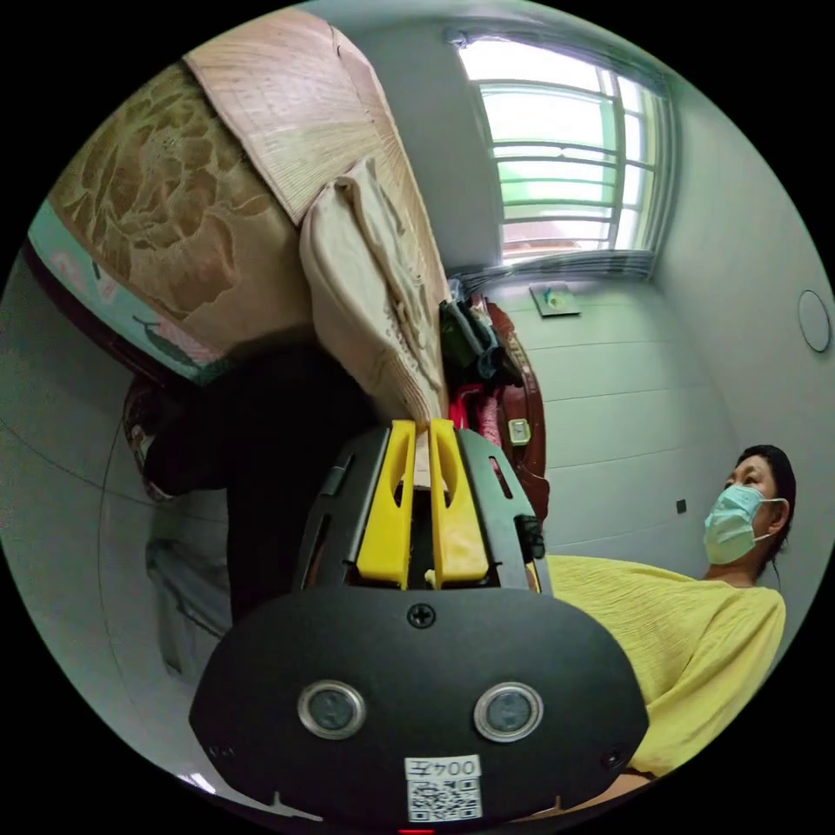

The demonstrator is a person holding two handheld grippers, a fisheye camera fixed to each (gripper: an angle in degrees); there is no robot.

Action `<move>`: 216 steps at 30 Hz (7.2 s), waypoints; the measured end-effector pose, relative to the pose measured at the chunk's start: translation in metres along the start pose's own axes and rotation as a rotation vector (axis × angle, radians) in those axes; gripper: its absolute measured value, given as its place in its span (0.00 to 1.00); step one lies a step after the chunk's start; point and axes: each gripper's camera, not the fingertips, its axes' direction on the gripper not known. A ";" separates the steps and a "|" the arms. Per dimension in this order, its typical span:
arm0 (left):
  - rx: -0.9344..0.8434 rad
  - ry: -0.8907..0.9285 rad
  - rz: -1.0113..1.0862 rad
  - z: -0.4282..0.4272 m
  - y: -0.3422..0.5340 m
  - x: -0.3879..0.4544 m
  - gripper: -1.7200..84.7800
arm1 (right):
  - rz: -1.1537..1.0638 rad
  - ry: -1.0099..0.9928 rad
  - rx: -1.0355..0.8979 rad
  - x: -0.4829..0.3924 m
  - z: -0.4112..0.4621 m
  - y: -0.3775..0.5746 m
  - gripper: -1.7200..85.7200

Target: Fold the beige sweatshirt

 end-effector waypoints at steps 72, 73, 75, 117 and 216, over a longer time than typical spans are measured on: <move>0.195 -0.212 0.139 0.208 -0.376 0.043 0.05 | -0.071 0.414 -0.063 -0.083 0.215 -0.398 0.12; 0.139 -0.285 0.243 0.221 -0.367 0.063 0.05 | -0.131 0.466 -0.125 -0.098 0.223 -0.375 0.12; 0.048 -0.414 0.401 0.249 -0.351 0.094 0.05 | -0.206 0.536 -0.189 -0.118 0.235 -0.334 0.11; -0.214 -1.042 0.642 0.559 -0.338 0.156 0.03 | -0.277 0.729 -0.023 -0.140 0.331 -0.161 0.10; -0.101 -0.934 0.474 0.438 -0.313 0.049 0.03 | -0.316 0.286 -0.231 0.022 0.097 -0.296 0.11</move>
